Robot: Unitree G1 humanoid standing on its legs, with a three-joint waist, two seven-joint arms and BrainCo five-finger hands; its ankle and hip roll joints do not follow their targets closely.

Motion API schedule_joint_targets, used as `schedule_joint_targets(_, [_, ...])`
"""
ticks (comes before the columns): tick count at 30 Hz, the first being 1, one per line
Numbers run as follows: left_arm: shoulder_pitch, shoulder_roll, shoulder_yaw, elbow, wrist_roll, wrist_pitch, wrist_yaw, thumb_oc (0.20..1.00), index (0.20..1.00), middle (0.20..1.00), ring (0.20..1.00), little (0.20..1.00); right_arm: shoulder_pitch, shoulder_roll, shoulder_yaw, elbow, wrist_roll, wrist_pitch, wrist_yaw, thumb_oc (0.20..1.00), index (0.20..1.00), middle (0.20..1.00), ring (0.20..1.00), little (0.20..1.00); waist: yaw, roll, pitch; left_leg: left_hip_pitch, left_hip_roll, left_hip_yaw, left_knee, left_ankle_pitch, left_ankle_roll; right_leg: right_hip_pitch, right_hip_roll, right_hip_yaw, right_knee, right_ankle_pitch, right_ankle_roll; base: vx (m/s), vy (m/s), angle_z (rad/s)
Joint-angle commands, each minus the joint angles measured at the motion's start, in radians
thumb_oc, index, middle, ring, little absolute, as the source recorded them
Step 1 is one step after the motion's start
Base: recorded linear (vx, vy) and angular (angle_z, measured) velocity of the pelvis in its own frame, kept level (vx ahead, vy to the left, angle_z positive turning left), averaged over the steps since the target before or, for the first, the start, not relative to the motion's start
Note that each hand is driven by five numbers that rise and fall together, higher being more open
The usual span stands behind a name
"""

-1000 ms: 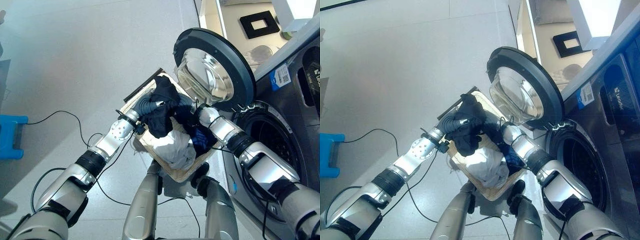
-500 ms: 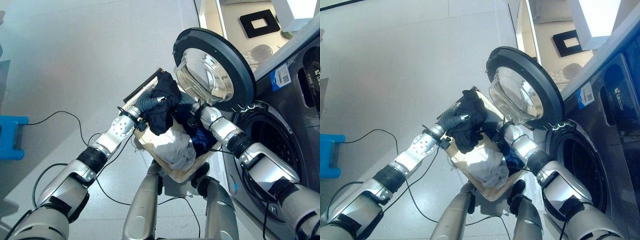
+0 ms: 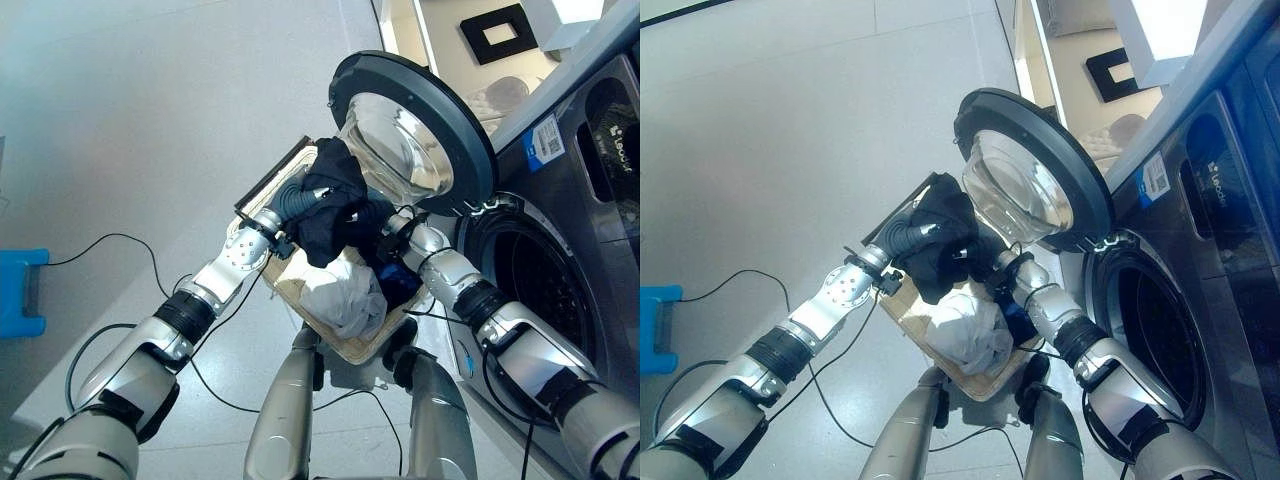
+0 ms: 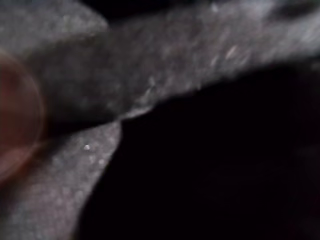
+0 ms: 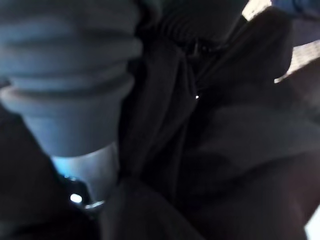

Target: Put the clothes into the washing machine.

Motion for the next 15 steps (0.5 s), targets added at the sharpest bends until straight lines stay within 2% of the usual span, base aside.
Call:
schedule_joint_targets(1, [-0.038, -0.082, -0.010, -0.035, -0.028, -0.048, 0.004, 0.200, 0.200, 0.200, 0.200, 0.200, -0.062, 0.067, -0.078, -0.182, 0.071, -0.086, 0.089, 1.000, 1.000, 1.000, 1.000, 1.000, -0.004, 0.032, -0.021, 0.007, -0.098, 0.025, 0.054, -0.105, 0.017, 0.043, 0.059, 0.021, -0.120, 0.084, 0.077, 0.00, 0.000, 0.00])
schedule_joint_targets(2, [-0.037, -0.085, -0.012, -0.032, -0.024, -0.050, 0.006, 0.200, 0.200, 0.200, 0.200, 0.200, -0.062, 0.075, -0.074, -0.189, 0.067, -0.081, 0.102, 1.000, 1.000, 1.000, 1.000, 1.000, -0.005, 0.032, -0.021, 0.005, -0.097, 0.025, 0.055, -0.105, 0.017, 0.042, 0.060, 0.023, -0.121, 0.085, 0.078, 0.00, 0.000, 0.00])
schedule_joint_targets(3, [-0.040, -0.087, -0.016, -0.029, -0.024, -0.051, 0.009, 0.200, 0.200, 0.200, 0.200, 0.200, -0.063, 0.083, -0.067, -0.197, 0.061, -0.074, 0.105, 0.878, 0.878, 0.878, 0.878, 0.878, -0.006, 0.032, -0.021, 0.005, -0.097, 0.026, 0.053, -0.104, 0.017, 0.043, 0.060, 0.024, -0.126, 0.087, 0.078, 0.00, 0.000, 0.00])
schedule_joint_targets(5, [-0.041, -0.091, -0.020, -0.023, -0.023, -0.055, 0.012, 0.200, 0.200, 0.200, 0.200, 0.200, -0.068, 0.086, -0.060, -0.195, 0.062, -0.070, 0.113, 0.598, 0.598, 0.598, 0.598, 0.598, -0.006, 0.031, -0.021, 0.007, -0.096, 0.027, 0.049, -0.103, 0.017, 0.045, 0.062, 0.025, -0.132, 0.089, 0.078, 0.00, -0.001, -0.02])
schedule_joint_targets(6, [-0.042, -0.091, -0.020, -0.022, -0.022, -0.056, 0.014, 0.200, 0.200, 0.200, 0.200, 0.200, -0.070, 0.087, -0.058, -0.195, 0.064, -0.068, 0.119, 0.260, 0.260, 0.260, 0.260, 0.260, -0.007, 0.031, -0.021, 0.008, -0.096, 0.027, 0.048, -0.103, 0.017, 0.046, 0.063, 0.026, -0.134, 0.089, 0.078, -0.01, 0.001, -0.04])
schedule_joint_targets(7, [-0.042, -0.093, -0.021, -0.015, -0.021, -0.062, 0.013, 0.200, 0.200, 0.200, 0.200, 0.200, -0.075, 0.090, -0.054, -0.189, 0.073, -0.067, 0.133, 0.200, 0.200, 0.200, 0.200, 0.200, -0.007, 0.031, -0.021, 0.009, -0.096, 0.027, 0.046, -0.102, 0.016, 0.048, 0.064, 0.027, -0.137, 0.090, 0.078, 0.00, 0.000, 0.00])
schedule_joint_targets(15, [-0.062, -0.092, -0.030, -0.010, -0.014, -0.056, 0.024, 0.200, 0.200, 0.200, 0.200, 0.200, -0.087, 0.097, -0.034, -0.168, 0.068, -0.050, 0.153, 0.200, 0.200, 0.200, 0.200, 0.200, -0.007, 0.029, -0.021, 0.013, -0.094, 0.030, 0.040, -0.098, 0.014, 0.055, 0.066, 0.024, -0.147, 0.093, 0.077, -0.01, -0.004, -0.03])
